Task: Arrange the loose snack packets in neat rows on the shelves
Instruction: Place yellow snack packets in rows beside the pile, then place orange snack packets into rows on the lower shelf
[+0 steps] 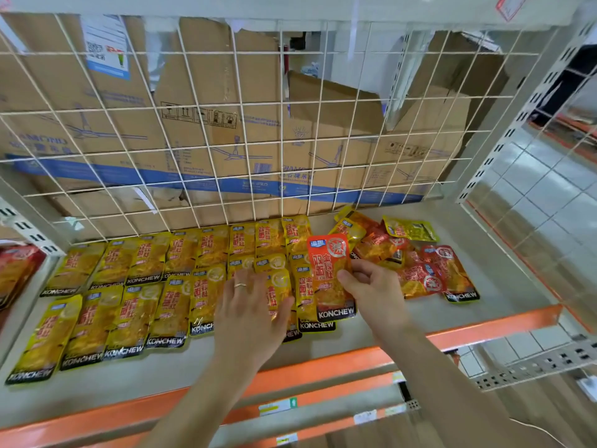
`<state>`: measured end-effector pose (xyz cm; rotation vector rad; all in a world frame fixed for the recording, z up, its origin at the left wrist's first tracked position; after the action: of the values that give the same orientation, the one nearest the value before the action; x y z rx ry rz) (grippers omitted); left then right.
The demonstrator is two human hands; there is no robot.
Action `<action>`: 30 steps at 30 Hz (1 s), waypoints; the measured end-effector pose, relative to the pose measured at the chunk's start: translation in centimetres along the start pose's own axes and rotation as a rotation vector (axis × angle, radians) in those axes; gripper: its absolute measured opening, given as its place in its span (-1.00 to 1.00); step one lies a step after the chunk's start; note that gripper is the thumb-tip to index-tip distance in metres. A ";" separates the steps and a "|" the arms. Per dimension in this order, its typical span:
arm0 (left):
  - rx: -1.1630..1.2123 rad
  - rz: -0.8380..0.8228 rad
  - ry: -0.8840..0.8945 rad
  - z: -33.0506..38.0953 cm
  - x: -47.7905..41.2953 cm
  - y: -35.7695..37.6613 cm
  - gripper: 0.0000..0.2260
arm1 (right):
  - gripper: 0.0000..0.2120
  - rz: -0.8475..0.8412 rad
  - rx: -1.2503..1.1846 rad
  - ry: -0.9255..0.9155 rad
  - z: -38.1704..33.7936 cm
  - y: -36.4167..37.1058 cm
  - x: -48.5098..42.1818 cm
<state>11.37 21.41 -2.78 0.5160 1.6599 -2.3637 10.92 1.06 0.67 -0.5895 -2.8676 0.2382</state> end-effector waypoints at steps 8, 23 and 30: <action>-0.087 -0.234 0.283 2.5 0.5 2.8 -0.45 | -0.75 -0.026 -0.053 -0.017 -0.4 0.3 0.1; -0.085 -0.208 0.285 3.0 1.5 3.1 -0.50 | -0.82 -0.038 -0.072 0.001 0.3 0.5 -0.2; -0.131 -0.239 0.302 3.0 0.6 3.9 -0.46 | -0.80 -0.039 -0.106 -0.006 -0.2 0.6 -0.6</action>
<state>11.80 17.28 -5.49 0.7156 2.0996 -2.4101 11.74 1.36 0.62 -0.5511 -2.9082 0.0823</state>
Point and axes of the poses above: each hand's wrist, its own x-axis away from the middle knuckle, its own y-axis out of the palm, z = x × y, the point moved 5 cm from there along -x, towards the middle knuckle, and after that the axes turned 7 degrees about z, right-handed, at the moved point
